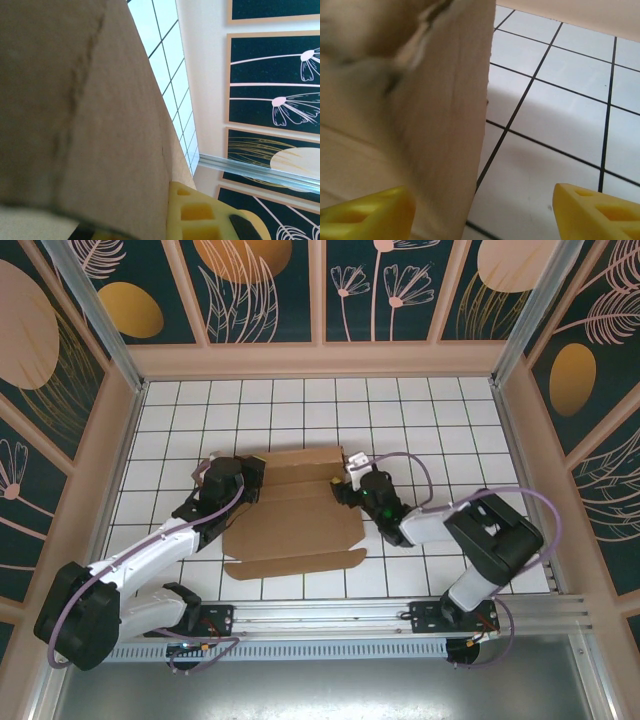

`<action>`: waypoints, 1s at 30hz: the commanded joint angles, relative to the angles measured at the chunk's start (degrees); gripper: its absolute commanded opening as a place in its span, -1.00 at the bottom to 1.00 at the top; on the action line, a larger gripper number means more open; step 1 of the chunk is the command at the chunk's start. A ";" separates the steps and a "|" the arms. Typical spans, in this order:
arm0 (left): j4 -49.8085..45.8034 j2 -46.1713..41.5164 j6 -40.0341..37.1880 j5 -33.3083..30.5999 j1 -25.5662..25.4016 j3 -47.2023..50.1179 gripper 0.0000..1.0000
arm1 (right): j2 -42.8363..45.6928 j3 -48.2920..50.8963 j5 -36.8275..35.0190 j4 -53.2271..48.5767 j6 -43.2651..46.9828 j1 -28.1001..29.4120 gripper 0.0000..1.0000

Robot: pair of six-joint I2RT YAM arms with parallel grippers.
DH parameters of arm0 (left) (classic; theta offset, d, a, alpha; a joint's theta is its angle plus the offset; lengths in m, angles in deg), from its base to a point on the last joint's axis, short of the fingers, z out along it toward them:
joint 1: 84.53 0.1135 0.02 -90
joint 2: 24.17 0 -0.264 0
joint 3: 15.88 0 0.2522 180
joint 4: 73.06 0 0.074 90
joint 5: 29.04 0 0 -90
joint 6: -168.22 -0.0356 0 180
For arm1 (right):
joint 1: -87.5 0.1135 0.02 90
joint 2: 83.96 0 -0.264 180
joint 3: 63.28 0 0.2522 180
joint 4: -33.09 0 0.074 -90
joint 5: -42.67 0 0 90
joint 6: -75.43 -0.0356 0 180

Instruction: Fold the paper box

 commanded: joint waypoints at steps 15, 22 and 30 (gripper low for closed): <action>-10.98 1.39 -1.72 -0.79 -0.17 -0.01 -1.00 | -11.16 -9.42 -19.39 0.61 5.09 4.51 -0.50; -8.46 1.15 -5.61 -1.99 -0.09 2.04 -0.74 | -7.09 -5.54 -18.20 0.81 -4.75 4.66 -0.58; -5.89 -2.41 -22.60 1.99 -0.11 1.46 -0.07 | 0.64 -0.55 -13.32 -3.69 -8.17 4.46 -0.81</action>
